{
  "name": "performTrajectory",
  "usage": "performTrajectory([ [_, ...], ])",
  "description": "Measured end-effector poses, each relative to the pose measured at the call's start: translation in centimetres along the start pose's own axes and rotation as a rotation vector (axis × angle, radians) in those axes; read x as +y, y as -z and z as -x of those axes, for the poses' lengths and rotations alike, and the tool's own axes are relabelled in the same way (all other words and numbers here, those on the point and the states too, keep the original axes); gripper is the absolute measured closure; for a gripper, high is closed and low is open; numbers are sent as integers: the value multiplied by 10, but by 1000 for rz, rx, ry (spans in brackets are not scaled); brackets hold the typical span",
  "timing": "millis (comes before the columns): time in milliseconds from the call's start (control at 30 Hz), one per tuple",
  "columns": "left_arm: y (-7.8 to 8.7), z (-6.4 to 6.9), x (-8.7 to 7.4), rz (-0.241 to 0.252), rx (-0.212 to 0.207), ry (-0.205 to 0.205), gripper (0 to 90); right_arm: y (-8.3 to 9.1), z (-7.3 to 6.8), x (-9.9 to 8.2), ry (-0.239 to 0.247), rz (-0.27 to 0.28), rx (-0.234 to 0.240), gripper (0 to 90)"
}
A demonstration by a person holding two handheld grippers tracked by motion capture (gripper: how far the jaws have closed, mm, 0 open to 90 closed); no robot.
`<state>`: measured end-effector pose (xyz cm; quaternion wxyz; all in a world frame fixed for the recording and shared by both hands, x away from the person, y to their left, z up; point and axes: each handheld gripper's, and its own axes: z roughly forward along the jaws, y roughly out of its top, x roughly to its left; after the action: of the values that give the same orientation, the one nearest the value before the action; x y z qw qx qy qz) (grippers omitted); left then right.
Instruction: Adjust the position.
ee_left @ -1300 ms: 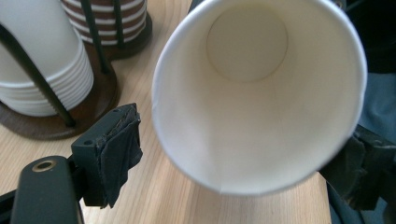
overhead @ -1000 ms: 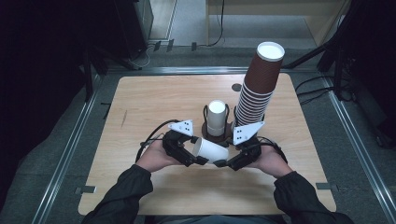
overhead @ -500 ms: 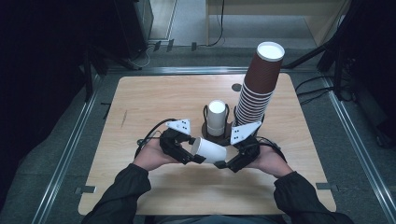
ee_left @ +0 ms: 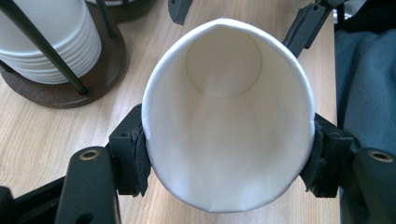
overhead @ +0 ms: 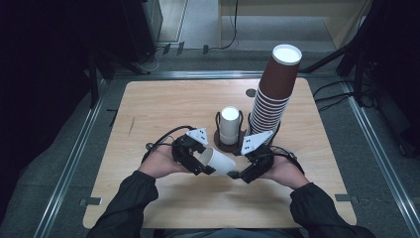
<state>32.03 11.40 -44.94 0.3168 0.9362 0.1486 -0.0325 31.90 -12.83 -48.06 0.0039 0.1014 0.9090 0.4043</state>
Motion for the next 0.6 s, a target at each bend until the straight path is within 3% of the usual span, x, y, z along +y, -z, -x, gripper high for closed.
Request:
performTrajectory([
  [133,-6,1,3,-50,15,-3,309,-6,-1,-1,7,-31,6,233],
  [600,-18,5,9,-99,13,-25,293,-30,-7,3,48,-79,29,309],
])
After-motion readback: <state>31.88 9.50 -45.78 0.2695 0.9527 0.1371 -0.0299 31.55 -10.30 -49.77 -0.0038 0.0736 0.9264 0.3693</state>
